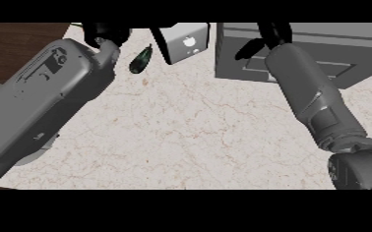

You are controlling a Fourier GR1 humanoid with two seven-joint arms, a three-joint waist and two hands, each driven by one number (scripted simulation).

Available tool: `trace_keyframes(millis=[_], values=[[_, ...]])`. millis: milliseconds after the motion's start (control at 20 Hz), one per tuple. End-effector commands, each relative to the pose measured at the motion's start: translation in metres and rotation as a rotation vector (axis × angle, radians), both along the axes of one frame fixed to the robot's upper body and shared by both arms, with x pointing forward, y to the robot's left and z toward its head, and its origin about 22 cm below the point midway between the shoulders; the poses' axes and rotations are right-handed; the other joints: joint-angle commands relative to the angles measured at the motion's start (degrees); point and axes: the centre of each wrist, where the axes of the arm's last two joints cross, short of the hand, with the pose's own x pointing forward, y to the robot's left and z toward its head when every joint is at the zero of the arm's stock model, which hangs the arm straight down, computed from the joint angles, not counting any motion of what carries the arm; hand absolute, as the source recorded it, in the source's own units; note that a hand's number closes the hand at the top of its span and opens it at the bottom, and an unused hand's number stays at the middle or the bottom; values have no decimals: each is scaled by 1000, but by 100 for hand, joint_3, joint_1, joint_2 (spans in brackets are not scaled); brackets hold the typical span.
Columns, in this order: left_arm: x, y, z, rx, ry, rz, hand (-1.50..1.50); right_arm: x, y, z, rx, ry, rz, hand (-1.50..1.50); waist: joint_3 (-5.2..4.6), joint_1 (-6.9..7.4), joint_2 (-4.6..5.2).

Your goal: Pick up the can, place it into the drawer and close the drawer

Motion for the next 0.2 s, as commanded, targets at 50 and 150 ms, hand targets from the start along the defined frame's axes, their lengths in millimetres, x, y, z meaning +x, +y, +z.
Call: trace_keyframes(millis=[50,150], values=[[-5,-6,-3,13,2,2,-150,10,2,34,281,-38,19,-150,-33,34,-75],[-13,-4,-3,0,2,-18,-150,6,7,18,321,-38,0,-150,-42,100,-82]])
